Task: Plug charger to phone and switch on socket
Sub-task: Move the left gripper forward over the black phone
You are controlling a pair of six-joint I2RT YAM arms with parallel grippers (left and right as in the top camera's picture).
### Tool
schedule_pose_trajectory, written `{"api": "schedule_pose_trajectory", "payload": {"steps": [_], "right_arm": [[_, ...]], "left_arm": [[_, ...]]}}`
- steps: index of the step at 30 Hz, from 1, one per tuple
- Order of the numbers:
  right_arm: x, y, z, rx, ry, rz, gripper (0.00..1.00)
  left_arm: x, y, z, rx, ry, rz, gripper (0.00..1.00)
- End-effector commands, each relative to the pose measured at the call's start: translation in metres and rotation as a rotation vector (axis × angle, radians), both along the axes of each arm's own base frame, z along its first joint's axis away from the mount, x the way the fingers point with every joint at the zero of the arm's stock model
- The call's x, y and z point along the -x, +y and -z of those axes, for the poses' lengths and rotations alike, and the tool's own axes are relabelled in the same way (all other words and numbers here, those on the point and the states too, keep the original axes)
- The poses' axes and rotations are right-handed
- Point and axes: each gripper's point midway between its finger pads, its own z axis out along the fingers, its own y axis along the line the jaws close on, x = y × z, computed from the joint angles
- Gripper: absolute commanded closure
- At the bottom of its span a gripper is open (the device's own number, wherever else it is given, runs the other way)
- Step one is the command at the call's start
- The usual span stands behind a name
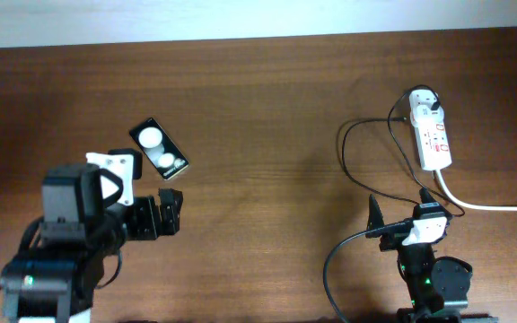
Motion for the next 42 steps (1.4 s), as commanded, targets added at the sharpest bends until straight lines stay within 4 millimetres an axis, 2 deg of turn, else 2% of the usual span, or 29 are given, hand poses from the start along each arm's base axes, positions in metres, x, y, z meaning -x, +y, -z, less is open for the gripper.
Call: {"api": "schedule_pose_trajectory", "payload": {"steps": [1, 6, 13, 16, 19, 24, 26, 31, 33, 42], "right_arm": [[0.000, -0.003, 0.003, 0.001, 0.001, 0.015, 0.01], [0.000, -0.003, 0.003, 0.001, 0.001, 0.015, 0.01], [0.000, -0.003, 0.003, 0.001, 0.001, 0.015, 0.01], [0.000, -0.003, 0.003, 0.001, 0.001, 0.015, 0.01], [0.000, -0.003, 0.003, 0.001, 0.001, 0.015, 0.01], [0.000, -0.003, 0.003, 0.000, 0.001, 0.015, 0.01], [0.000, -0.003, 0.003, 0.001, 0.001, 0.015, 0.01], [0.000, -0.003, 0.003, 0.001, 0.001, 0.015, 0.01], [0.000, -0.003, 0.003, 0.000, 0.001, 0.015, 0.02], [0.000, -0.003, 0.003, 0.000, 0.001, 0.015, 0.01]], "left_arm": [[-0.010, 0.008, 0.009, 0.008, 0.066, -0.101, 0.00], [-0.019, 0.030, 0.022, -0.058, 0.170, -0.246, 0.00], [-0.051, 0.044, -0.003, -0.062, 0.169, -0.396, 0.01], [-0.048, 0.062, 0.000, -0.126, 0.251, -0.531, 0.01], [-0.046, 0.066, 0.019, -0.175, 0.361, -0.548, 0.01], [-0.059, 0.060, 0.039, -0.168, 0.424, -0.531, 0.01], [-0.073, 0.053, 0.045, -0.120, 0.415, -0.528, 0.01], [-0.114, 0.051, 0.048, 0.012, 0.324, -0.692, 0.01], [-0.125, 0.050, 0.052, 0.026, 0.311, -0.705, 0.01], [-0.166, 0.051, 0.112, 0.010, 0.377, -0.724, 0.00]]}}
